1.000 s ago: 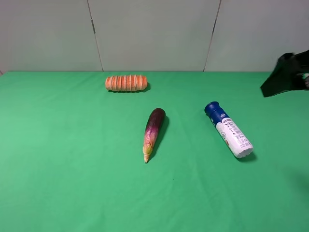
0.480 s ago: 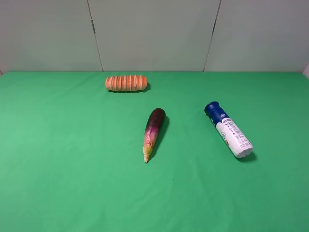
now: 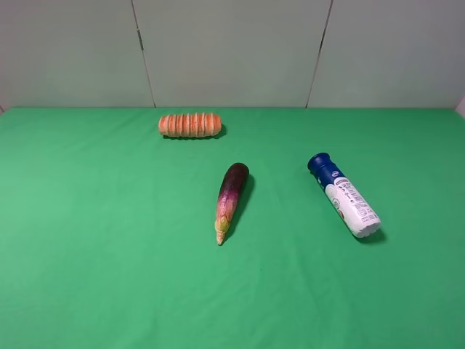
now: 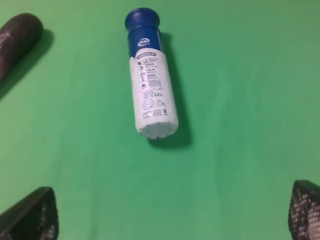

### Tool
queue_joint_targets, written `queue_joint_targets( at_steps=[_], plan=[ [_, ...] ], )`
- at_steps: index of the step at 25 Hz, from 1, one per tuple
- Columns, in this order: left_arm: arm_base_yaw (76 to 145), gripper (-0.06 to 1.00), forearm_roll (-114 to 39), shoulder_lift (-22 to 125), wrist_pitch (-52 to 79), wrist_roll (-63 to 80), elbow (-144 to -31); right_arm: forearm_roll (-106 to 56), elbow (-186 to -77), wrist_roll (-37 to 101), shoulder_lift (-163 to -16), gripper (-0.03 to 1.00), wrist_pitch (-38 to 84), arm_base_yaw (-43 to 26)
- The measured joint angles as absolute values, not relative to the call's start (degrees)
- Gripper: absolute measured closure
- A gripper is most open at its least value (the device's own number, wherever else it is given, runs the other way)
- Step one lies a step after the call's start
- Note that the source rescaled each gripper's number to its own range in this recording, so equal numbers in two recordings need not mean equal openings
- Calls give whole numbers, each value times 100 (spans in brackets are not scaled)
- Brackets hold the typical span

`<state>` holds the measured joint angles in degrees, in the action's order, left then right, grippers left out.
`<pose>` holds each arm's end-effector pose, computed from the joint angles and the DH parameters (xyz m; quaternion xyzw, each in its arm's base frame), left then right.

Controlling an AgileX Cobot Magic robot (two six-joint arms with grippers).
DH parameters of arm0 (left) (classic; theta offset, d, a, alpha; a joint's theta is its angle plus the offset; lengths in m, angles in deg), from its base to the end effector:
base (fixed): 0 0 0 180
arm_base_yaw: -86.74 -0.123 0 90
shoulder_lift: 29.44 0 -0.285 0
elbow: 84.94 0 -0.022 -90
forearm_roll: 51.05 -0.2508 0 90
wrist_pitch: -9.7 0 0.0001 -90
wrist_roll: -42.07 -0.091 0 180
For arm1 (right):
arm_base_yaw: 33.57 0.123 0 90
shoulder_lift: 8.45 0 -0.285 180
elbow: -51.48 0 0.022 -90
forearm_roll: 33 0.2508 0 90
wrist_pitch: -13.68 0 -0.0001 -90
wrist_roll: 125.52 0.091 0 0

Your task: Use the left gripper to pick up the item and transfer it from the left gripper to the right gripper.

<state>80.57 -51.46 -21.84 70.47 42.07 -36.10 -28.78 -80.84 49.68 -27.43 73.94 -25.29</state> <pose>-0.0048 0.0001 0.2760 -0.0461 0.8523 0.0316 0.5200 0.0236 0.0093 0.2807 -0.0998 0.8884 0.0503 0.4452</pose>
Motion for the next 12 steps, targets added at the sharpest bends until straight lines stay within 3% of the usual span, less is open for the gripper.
queue_joint_targets(
  at_steps=[12],
  plan=[
    [8057, 9, -5146, -2184, 7047, 4207, -3610, -2924, -7995, 5001, -2353, -3, 7204, -2529]
  ],
)
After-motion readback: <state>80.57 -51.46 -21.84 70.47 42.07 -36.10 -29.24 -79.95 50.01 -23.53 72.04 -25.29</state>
